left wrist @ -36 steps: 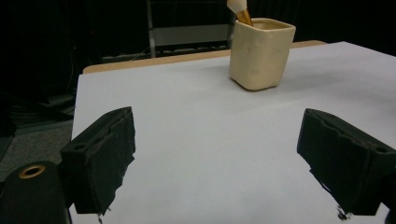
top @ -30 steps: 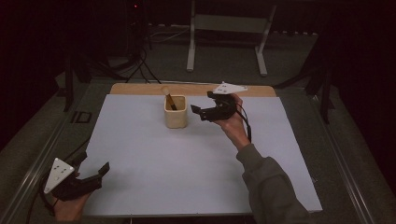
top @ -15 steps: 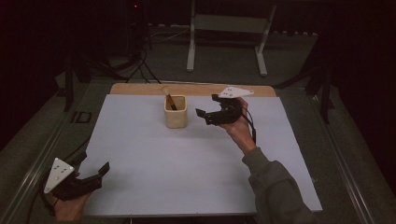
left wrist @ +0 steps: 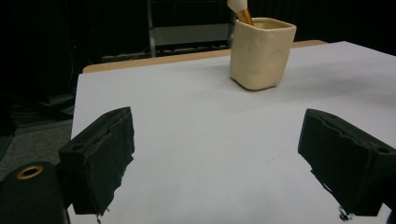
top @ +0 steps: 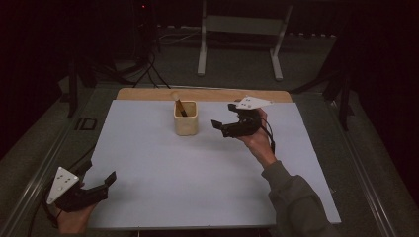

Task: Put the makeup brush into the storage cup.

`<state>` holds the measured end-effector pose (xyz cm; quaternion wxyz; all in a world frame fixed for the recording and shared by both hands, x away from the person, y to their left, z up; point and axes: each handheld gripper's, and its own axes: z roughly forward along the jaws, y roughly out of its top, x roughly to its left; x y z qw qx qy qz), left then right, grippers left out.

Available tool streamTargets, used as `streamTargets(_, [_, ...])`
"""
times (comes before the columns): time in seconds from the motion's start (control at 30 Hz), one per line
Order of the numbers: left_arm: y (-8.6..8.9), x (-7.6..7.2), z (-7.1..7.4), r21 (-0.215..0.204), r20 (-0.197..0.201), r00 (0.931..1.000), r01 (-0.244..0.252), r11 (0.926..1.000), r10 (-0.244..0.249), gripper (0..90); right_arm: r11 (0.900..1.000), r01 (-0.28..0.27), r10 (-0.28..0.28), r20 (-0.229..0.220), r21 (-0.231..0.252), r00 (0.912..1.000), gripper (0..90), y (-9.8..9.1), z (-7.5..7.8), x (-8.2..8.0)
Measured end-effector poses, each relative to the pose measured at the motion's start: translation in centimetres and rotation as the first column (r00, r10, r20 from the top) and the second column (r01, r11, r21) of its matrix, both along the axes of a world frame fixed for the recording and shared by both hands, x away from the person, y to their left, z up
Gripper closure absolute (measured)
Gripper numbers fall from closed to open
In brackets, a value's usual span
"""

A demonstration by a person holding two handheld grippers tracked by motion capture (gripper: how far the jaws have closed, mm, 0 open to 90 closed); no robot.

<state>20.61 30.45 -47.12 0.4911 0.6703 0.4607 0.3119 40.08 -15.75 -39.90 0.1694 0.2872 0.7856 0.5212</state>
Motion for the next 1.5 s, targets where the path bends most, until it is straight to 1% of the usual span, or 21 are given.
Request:
streamTargets(0.17, [0.0, 0.0, 0.0, 0.000, 0.000, 1.0000, -0.001, 1.0000, 0.001, 11.8, 1.0000, 0.009, -0.009, 0.000, -0.004, 1.0000, 10.3, -0.8, -0.1, -0.4])
streamTargets(0.4, [-0.1, 0.0, 0.0, 0.000, 0.001, 1.0000, 0.000, 1.0000, 0.000, 11.7, 1.0000, 0.004, -0.004, 0.006, 0.003, 1.0000, 10.3, -1.9, -0.1, -1.2])
streamTargets(0.53, [0.0, 0.0, 0.0, -0.001, 0.001, 1.0000, -0.001, 1.0000, 0.001, 11.8, 0.9999, 0.001, -0.002, 0.014, 0.011, 0.9999, 10.3, -2.4, -0.1, -1.9])
streamTargets(0.8, [-0.1, 0.1, 0.0, -0.001, -0.001, 1.0000, 0.004, 1.0000, -0.004, 11.7, 0.9995, -0.005, 0.004, 0.010, 0.030, 0.9999, 10.3, -3.3, -0.4, -2.9])
streamTargets(0.93, [-0.1, 0.1, 0.0, -0.003, 0.001, 1.0000, 0.002, 1.0000, -0.002, 11.7, 0.9995, -0.008, 0.007, 0.014, 0.031, 0.9999, 10.3, -3.5, -0.6, -3.4])
streamTargets(1.3, [-0.1, 0.1, 0.0, -0.004, 0.001, 1.0000, 0.001, 1.0000, -0.001, 11.7, 0.9980, -0.004, 0.003, 0.021, 0.064, 0.9998, 10.3, -5.0, -0.8, -4.7])
streamTargets(1.5, [-0.1, 0.1, 0.0, 0.001, -0.003, 1.0000, 0.003, 1.0000, -0.003, 11.8, 0.9968, 0.011, -0.012, 0.018, 0.079, 0.9998, 10.3, -5.9, -1.0, -5.1])
